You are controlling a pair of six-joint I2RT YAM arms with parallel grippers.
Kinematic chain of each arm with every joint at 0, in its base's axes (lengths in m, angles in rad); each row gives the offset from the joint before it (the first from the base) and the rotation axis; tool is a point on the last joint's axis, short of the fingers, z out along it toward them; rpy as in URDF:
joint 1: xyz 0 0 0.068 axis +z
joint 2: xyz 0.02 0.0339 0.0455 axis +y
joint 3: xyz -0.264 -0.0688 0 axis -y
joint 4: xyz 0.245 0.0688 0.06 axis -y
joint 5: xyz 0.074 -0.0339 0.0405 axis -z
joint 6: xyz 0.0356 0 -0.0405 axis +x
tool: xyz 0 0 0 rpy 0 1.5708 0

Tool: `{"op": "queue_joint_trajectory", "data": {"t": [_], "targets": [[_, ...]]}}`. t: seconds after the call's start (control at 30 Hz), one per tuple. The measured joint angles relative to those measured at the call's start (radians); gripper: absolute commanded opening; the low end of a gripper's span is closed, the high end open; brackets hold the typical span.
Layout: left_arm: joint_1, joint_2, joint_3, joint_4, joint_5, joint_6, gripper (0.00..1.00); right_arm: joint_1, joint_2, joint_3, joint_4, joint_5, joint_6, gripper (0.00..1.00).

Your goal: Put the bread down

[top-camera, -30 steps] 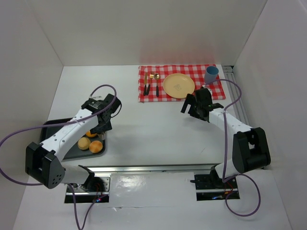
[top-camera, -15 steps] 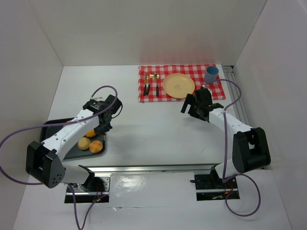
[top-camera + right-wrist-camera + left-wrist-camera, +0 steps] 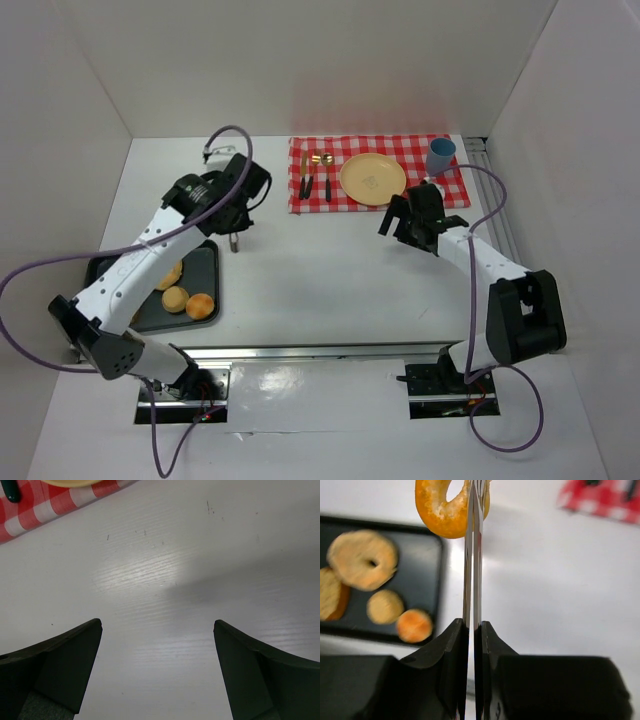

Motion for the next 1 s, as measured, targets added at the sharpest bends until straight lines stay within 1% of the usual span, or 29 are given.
{"op": "queue_joint_trajectory", "data": {"t": [0.13, 0.27, 0.37, 0.5, 0.7, 0.77, 0.87, 0.9, 0.93, 1.0], "targets": [[-0.069, 0.132, 0.179, 0.11, 0.04, 0.086, 0.0, -0.006, -0.072, 0.0, -0.015, 0.045, 0.014, 1.0], [-0.101, 0.335, 0.362, 0.273, 0.122, 0.19, 0.0, -0.024, -0.232, -0.012, -0.021, 0.123, 0.063, 1.0], [-0.107, 0.459, 0.426, 0.402, 0.194, 0.251, 0.0, -0.039, -0.366, -0.039, -0.02, 0.19, 0.105, 1.0], [-0.107, 0.6, 0.486, 0.535, 0.287, 0.315, 0.0, -0.042, -0.47, -0.074, -0.036, 0.263, 0.143, 1.0], [-0.107, 0.76, 0.528, 0.735, 0.397, 0.367, 0.0, -0.046, -0.542, -0.094, -0.085, 0.33, 0.177, 1.0], [-0.107, 0.829, 0.584, 0.767, 0.418, 0.372, 0.0, -0.046, -0.549, -0.094, -0.101, 0.339, 0.181, 1.0], [-0.107, 0.959, 0.727, 0.785, 0.43, 0.384, 0.01, -0.046, -0.549, -0.094, -0.124, 0.346, 0.182, 1.0], [-0.107, 0.989, 0.754, 0.793, 0.431, 0.389, 0.14, -0.046, -0.549, -0.094, -0.13, 0.348, 0.181, 1.0], [-0.107, 1.008, 0.764, 0.797, 0.432, 0.393, 0.31, -0.046, -0.549, -0.094, -0.134, 0.35, 0.18, 1.0], [-0.107, 1.029, 0.762, 0.786, 0.439, 0.398, 0.47, -0.046, -0.55, -0.094, -0.14, 0.352, 0.179, 1.0]]}}
